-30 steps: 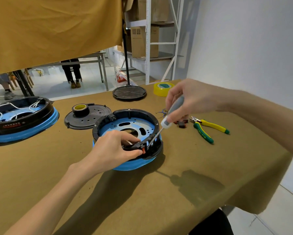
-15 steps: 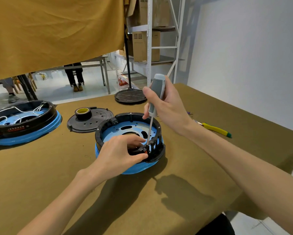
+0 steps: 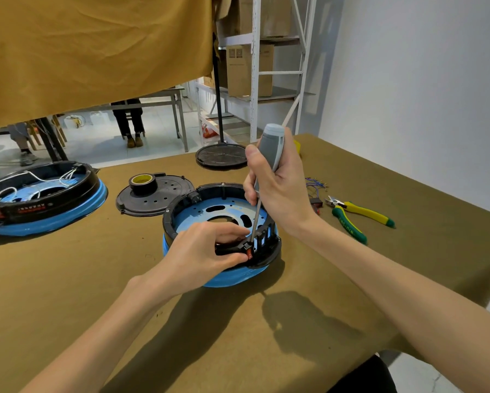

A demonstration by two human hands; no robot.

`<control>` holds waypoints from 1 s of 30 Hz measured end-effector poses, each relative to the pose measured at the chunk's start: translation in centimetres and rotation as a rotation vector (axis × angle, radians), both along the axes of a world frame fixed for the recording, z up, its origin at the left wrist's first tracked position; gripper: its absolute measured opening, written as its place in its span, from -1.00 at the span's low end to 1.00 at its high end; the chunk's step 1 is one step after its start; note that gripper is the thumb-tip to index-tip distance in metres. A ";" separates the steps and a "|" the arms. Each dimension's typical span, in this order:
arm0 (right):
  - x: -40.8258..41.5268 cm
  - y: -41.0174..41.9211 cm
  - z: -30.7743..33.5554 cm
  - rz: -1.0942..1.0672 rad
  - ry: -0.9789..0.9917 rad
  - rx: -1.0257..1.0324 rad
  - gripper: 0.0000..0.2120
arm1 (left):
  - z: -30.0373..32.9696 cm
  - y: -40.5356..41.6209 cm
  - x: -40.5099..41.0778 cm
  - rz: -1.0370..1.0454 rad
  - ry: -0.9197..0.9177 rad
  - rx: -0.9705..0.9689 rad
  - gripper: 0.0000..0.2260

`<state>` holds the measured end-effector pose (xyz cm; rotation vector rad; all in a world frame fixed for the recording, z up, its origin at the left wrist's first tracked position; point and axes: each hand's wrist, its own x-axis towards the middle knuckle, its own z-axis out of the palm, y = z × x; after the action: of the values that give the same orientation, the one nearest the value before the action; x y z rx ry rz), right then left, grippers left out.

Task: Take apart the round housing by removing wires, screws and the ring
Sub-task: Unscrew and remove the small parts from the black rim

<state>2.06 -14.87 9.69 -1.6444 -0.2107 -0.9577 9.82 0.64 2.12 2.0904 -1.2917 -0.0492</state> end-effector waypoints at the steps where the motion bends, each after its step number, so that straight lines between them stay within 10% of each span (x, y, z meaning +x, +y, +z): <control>1: 0.4 0.1 -0.1 -0.002 0.000 0.025 -0.86 | 0.0 0.0 0.0 0.001 -0.001 0.002 -0.58; 12: 5.4 0.8 -0.1 0.089 0.244 0.129 -0.89 | 0.0 0.0 -0.6 0.033 -0.136 0.001 -0.61; 20: 1.6 0.7 -1.2 0.004 -0.104 0.201 -0.90 | -0.3 -0.1 -0.3 0.007 -0.147 -0.006 -0.60; 30: 4.0 0.9 -1.1 0.032 -0.005 0.219 -0.90 | -0.6 0.0 0.1 0.045 -0.214 -0.015 -0.60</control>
<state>6.03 -13.96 8.56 -1.4339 -0.1298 -0.9265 9.94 0.62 1.54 2.1566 -1.3634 0.2083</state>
